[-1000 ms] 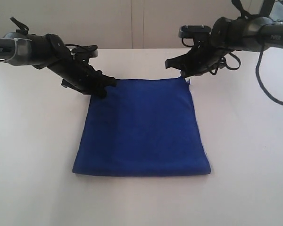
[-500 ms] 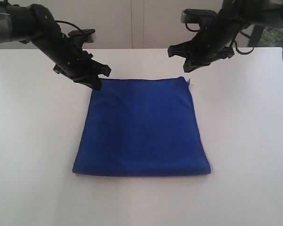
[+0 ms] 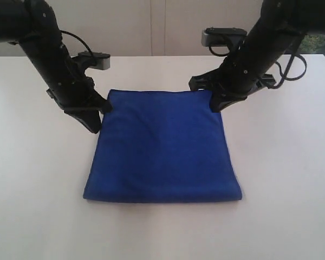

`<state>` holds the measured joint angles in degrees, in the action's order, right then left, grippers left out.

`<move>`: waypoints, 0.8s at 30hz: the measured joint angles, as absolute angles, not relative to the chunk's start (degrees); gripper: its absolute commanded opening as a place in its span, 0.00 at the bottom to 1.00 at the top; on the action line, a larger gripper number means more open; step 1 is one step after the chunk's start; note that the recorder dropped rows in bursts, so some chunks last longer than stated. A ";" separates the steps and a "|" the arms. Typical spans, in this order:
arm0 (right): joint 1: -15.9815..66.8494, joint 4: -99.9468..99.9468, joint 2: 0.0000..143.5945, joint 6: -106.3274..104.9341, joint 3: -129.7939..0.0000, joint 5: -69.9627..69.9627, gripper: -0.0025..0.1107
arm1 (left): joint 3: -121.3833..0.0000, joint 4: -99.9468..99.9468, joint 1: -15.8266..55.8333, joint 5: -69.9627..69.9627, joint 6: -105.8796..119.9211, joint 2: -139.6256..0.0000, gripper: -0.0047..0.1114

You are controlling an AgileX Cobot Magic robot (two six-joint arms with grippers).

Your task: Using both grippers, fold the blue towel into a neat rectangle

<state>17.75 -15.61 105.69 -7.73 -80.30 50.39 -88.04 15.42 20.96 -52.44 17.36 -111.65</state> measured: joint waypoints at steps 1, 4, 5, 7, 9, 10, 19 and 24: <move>18.12 -15.61 104.57 -7.73 -78.26 49.62 0.02 | -86.50 15.42 21.56 -52.03 17.57 -110.95 0.04; 18.94 -16.06 102.13 -7.59 -73.37 47.66 0.02 | -82.87 15.42 23.41 -49.90 17.60 -109.49 0.04; 19.01 -16.36 101.66 -7.59 -71.93 47.30 0.02 | -81.99 15.53 23.99 -49.56 17.63 -109.36 0.04; 19.44 -16.86 100.90 -7.59 -69.31 46.82 0.02 | -80.60 15.53 25.08 -48.86 17.75 -109.23 0.04; 19.68 -17.02 100.78 -7.59 -67.08 46.32 0.02 | -79.33 15.79 25.58 -47.66 17.78 -109.14 0.04; 20.08 -17.23 100.78 -7.50 -64.83 45.54 0.02 | -77.96 15.90 25.85 -46.03 17.78 -109.14 0.04; 20.55 -18.10 100.78 -7.50 -54.75 36.37 0.02 | -67.80 18.92 25.94 -33.84 18.76 -109.14 0.04; 20.55 -18.10 101.89 -7.50 -52.18 34.72 0.02 | -65.13 22.00 25.94 -31.60 21.28 -108.92 0.04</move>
<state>20.55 -18.10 101.89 -7.50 -52.18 34.72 -65.13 22.00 25.94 -31.60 21.28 -108.92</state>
